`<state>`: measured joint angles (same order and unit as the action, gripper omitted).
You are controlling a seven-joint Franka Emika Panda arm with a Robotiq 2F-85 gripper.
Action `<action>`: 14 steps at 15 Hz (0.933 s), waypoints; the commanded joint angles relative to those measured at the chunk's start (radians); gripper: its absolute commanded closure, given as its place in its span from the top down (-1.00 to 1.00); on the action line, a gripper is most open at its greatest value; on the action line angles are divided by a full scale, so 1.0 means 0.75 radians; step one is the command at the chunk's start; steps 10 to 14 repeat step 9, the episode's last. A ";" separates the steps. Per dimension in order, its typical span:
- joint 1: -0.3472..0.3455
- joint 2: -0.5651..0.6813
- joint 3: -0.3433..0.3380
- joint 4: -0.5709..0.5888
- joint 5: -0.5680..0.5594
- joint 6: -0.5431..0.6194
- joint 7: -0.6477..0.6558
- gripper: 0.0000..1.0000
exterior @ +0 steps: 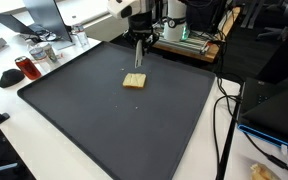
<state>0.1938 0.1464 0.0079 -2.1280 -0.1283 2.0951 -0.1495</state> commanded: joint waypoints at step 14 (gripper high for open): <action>-0.109 -0.191 0.070 -0.074 0.043 -0.250 -0.127 -0.98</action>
